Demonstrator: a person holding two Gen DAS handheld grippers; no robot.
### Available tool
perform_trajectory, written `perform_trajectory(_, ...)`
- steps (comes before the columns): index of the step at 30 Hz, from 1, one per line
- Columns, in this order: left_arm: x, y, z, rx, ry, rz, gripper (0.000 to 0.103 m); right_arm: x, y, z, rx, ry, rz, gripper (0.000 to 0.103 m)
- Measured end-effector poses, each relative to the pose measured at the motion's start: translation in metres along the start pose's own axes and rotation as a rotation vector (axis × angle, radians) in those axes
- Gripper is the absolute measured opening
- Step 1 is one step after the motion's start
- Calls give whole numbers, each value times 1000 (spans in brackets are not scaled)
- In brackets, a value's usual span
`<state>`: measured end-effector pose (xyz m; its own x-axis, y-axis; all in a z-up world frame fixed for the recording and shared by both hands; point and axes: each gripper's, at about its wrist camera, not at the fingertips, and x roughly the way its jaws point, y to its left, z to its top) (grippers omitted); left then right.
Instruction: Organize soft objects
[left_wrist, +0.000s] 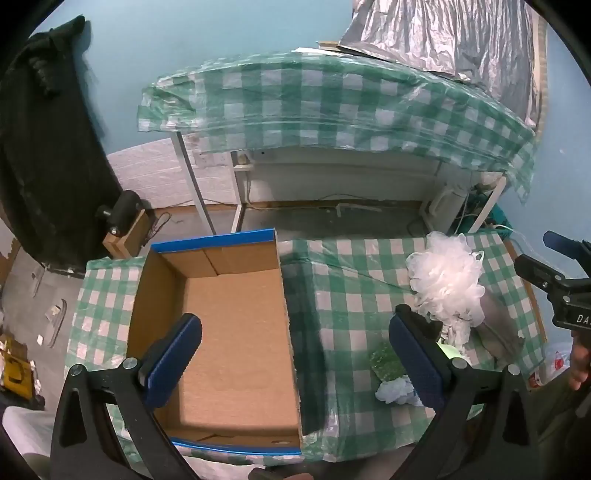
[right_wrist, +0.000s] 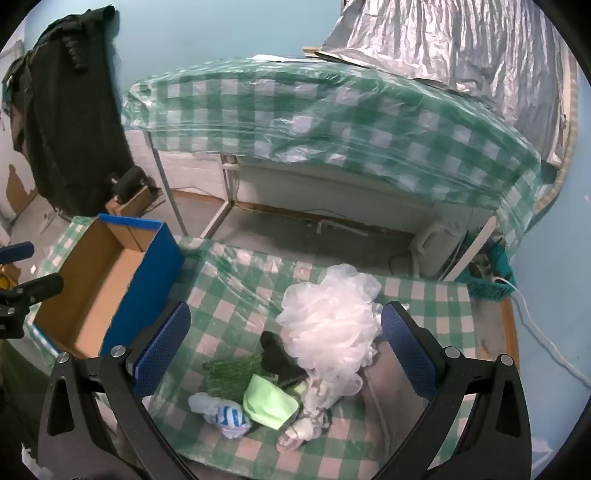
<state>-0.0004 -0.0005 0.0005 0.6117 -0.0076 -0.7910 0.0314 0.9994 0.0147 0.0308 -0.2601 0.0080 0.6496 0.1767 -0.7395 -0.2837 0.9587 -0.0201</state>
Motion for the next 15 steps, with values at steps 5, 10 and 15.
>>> perform_trajectory(5,-1,1,0,-8,1,-10,102,-1,-2,0,0,4,-3,102)
perform_trajectory(10,-1,-4,-1,-10,0,-9,102,-1,-2,1,1,5,-1,102)
perform_trajectory(15,-2,-5,0,-10,1,-6,102,-4,-4,0,3,2,-1,102)
